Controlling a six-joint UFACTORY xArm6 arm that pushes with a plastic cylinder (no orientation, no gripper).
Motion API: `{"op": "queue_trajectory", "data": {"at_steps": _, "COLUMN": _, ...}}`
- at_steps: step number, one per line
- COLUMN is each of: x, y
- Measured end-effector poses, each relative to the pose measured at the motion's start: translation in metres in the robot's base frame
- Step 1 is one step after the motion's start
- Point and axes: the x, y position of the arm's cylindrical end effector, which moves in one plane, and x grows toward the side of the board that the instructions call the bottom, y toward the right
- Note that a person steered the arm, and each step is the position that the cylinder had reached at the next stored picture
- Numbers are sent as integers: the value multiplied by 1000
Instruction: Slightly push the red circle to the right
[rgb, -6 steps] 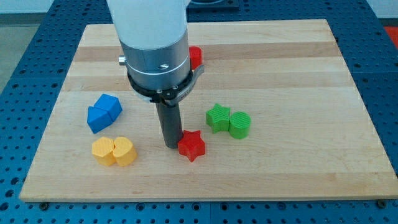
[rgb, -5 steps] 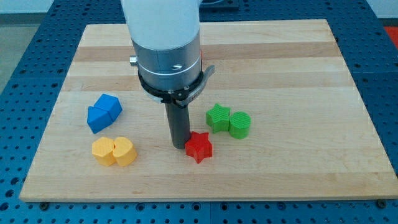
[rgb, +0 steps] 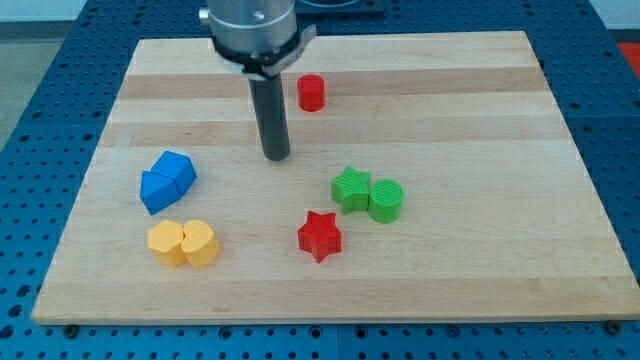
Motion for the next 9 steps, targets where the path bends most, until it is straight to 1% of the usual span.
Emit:
{"op": "queue_trajectory", "data": {"at_steps": 2, "x": -53, "y": 0}}
{"op": "queue_trajectory", "data": {"at_steps": 4, "x": -85, "y": 0}}
{"op": "queue_trajectory", "data": {"at_steps": 9, "x": -85, "y": 15}}
